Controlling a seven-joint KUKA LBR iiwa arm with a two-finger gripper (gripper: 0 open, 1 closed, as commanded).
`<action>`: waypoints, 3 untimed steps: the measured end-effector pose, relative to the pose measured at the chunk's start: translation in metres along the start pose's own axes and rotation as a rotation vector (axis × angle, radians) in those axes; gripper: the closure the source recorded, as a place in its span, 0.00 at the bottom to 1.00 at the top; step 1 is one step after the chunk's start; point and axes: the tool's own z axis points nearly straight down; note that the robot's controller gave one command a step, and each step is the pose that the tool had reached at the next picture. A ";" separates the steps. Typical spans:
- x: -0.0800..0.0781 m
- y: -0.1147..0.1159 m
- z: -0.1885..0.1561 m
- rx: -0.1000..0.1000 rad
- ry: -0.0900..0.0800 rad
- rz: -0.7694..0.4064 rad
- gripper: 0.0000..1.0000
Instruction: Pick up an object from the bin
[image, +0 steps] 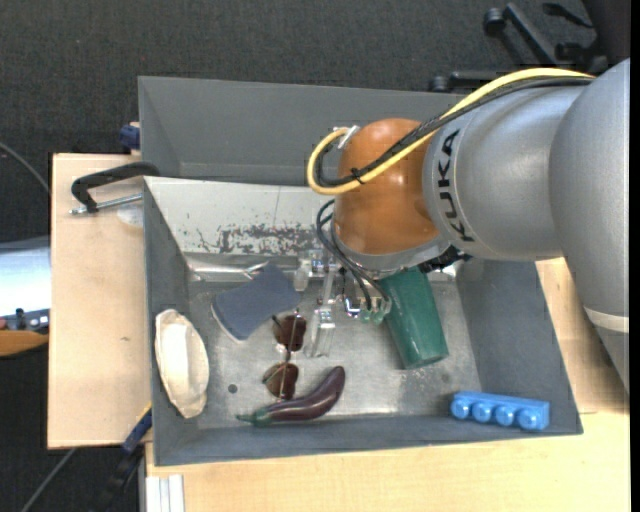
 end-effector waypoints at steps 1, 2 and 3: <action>-0.002 0.000 -0.005 -0.001 -0.008 0.002 0.00; -0.018 -0.001 0.013 -0.004 -0.015 0.057 0.00; -0.034 0.003 0.058 -0.002 -0.011 0.112 0.00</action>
Offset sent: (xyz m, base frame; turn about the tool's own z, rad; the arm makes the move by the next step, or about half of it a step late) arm 0.0400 -0.0031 -0.0616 0.1606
